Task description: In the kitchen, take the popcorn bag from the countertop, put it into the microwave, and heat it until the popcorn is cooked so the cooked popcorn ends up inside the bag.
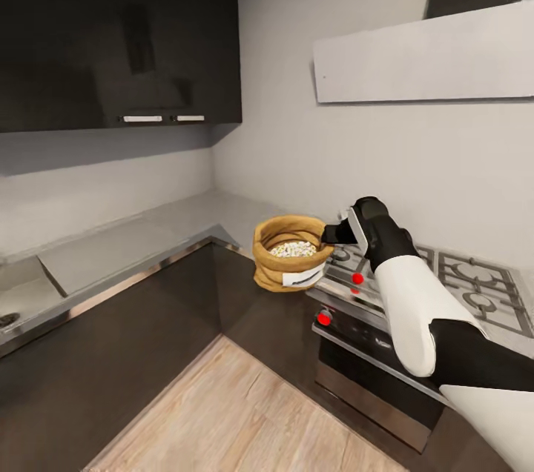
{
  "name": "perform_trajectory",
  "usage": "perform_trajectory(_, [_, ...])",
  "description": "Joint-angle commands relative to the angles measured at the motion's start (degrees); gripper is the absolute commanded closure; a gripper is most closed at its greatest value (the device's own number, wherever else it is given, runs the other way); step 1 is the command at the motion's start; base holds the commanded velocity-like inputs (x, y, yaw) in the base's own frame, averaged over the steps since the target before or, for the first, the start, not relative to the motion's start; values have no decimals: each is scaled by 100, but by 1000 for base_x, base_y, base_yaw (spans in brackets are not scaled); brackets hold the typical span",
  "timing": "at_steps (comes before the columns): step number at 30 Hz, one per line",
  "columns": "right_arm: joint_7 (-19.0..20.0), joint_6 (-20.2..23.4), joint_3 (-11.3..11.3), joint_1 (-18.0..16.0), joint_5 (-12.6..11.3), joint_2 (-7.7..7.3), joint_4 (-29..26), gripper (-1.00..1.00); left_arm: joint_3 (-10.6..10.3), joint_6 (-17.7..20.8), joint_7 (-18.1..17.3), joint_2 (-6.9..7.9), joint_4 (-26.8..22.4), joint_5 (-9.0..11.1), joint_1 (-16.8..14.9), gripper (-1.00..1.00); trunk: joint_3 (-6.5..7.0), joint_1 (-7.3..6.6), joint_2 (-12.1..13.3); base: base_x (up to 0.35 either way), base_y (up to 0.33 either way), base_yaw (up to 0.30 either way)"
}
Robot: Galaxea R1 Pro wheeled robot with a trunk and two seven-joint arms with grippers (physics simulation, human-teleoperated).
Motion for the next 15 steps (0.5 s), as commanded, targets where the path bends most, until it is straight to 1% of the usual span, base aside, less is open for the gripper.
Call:
perform_trajectory(1, [33,19,-37,-5,51,10,-6,100,42,-5,-1,-2,-8,3,2,-100,-7,-2,-6,-348,0,0])
perform_trajectory(15, [52,19,-19,-5,66,18,-6,100,42,-5,-1,1,-8,5,2,-100,-7,-2,-6,-348,0,0])
